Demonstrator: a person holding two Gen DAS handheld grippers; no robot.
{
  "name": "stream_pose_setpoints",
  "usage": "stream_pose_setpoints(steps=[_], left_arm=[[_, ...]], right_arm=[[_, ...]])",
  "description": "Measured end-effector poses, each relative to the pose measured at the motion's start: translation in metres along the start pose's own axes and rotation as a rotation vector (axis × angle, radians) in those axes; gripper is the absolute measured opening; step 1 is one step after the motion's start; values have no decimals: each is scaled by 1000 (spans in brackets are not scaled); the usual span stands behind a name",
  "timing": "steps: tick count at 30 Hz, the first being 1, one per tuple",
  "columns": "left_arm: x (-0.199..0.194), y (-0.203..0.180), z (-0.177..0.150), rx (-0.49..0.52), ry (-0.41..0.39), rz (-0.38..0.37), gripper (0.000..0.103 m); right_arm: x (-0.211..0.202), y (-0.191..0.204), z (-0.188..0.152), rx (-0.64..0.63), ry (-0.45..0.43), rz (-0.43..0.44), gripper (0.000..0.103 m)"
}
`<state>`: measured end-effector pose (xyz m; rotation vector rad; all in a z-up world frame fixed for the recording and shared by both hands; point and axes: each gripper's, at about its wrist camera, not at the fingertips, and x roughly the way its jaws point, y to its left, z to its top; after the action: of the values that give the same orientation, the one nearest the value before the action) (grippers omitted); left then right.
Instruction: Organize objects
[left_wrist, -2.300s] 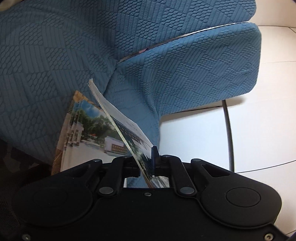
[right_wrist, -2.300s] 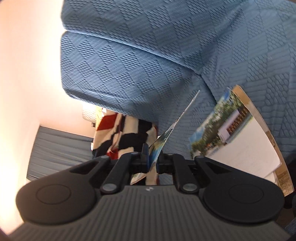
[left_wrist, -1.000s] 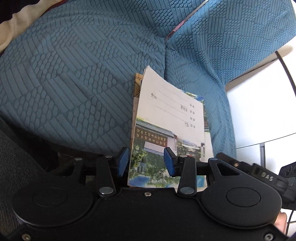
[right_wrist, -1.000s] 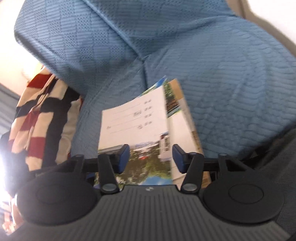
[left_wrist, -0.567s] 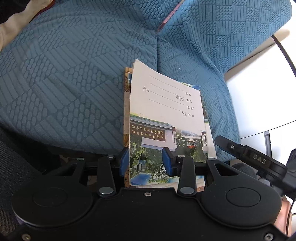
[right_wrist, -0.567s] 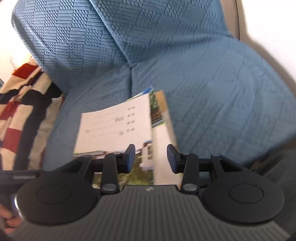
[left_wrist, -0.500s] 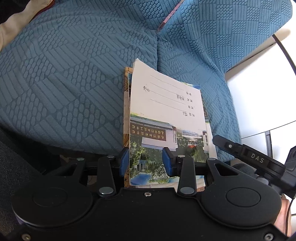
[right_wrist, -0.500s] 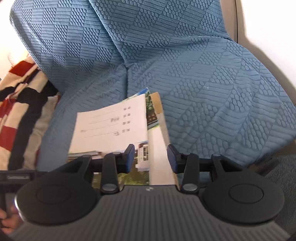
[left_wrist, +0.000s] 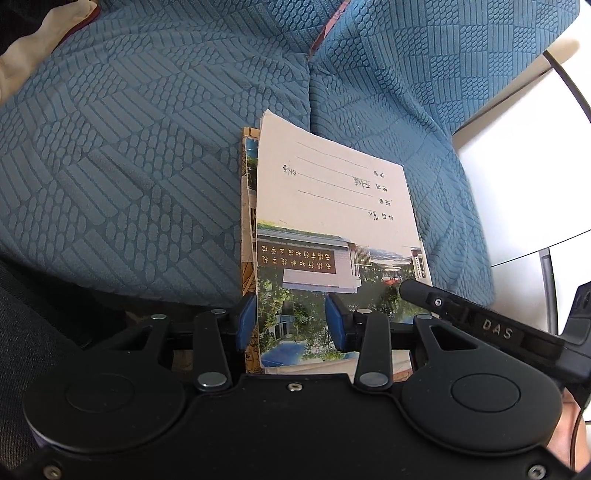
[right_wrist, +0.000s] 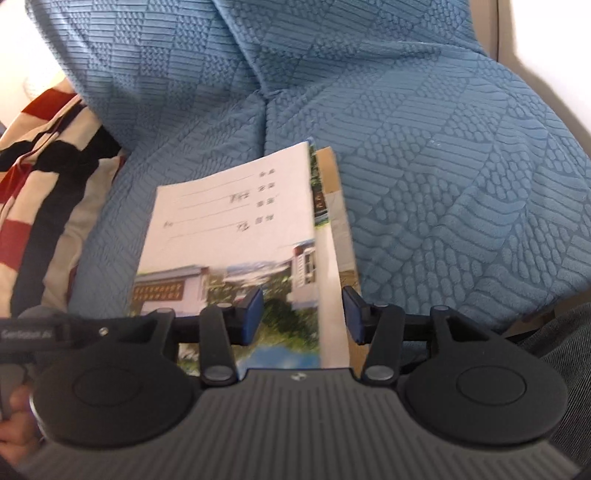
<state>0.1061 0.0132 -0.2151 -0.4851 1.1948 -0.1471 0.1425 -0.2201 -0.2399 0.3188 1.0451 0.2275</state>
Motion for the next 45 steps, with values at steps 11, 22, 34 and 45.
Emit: stream_pose_setpoints(steps=[11,22,34,45], left_arm=[[-15,-2,5,11,-32,10,40],[-106,-35,24,94,-229,1,42],[-200,-70,15,182,-385,16,47],[-223,-71,-21,182,-415,35,61]], right_arm=[[-23,1,0,37,-40,-3,49],[-119,39,41,-34,-286,58,49],[-194,79,34,-109,-404,131,49],[-203,85,-6,-103,-374,91,50]])
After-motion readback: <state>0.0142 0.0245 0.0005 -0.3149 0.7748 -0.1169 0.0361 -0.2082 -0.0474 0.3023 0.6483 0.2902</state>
